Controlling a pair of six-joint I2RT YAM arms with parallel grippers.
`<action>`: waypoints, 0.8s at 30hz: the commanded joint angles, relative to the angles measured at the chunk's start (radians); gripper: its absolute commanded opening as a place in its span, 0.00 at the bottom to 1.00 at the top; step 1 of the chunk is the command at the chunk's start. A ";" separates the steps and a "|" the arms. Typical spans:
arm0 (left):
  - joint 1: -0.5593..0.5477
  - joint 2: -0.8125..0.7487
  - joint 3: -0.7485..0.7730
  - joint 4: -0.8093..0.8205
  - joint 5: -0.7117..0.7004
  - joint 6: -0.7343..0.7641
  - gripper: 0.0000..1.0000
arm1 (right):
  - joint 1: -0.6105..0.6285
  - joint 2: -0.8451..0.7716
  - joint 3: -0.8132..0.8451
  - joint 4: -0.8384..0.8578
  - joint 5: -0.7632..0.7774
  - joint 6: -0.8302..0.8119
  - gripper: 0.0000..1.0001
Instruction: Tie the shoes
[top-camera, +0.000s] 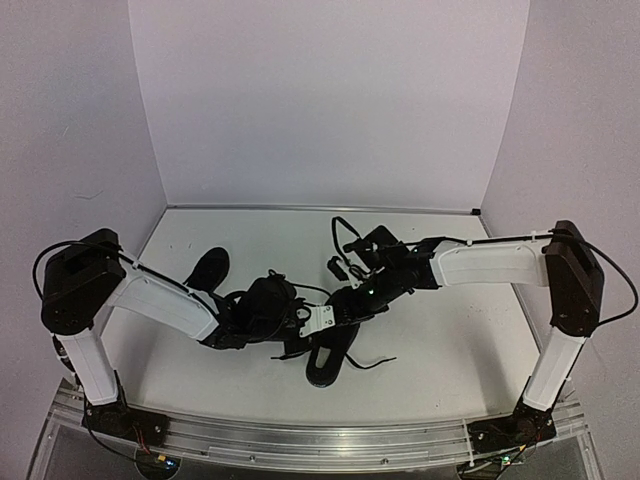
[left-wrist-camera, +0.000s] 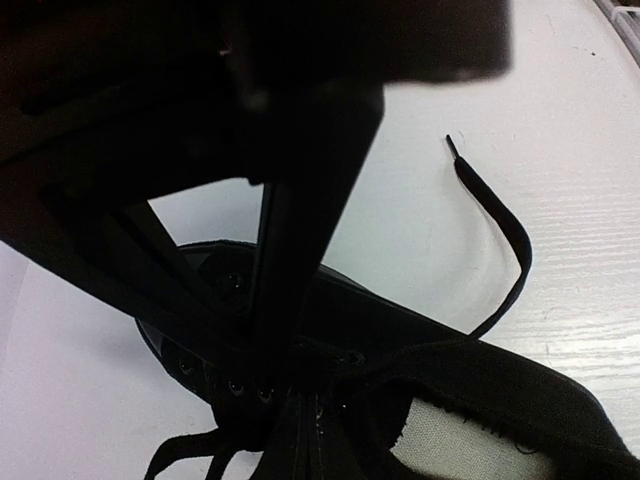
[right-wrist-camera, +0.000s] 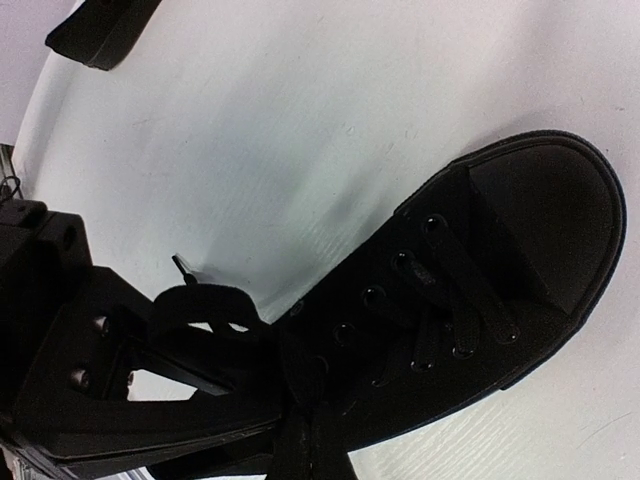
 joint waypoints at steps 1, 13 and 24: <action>0.010 0.033 0.003 0.097 -0.027 -0.064 0.00 | -0.004 -0.051 -0.011 0.042 -0.040 0.009 0.00; 0.021 0.067 -0.021 0.248 -0.052 -0.184 0.00 | -0.004 -0.073 -0.074 0.127 -0.147 0.047 0.00; 0.021 0.079 -0.054 0.282 0.014 -0.178 0.00 | -0.066 -0.168 -0.138 0.163 -0.200 0.043 0.30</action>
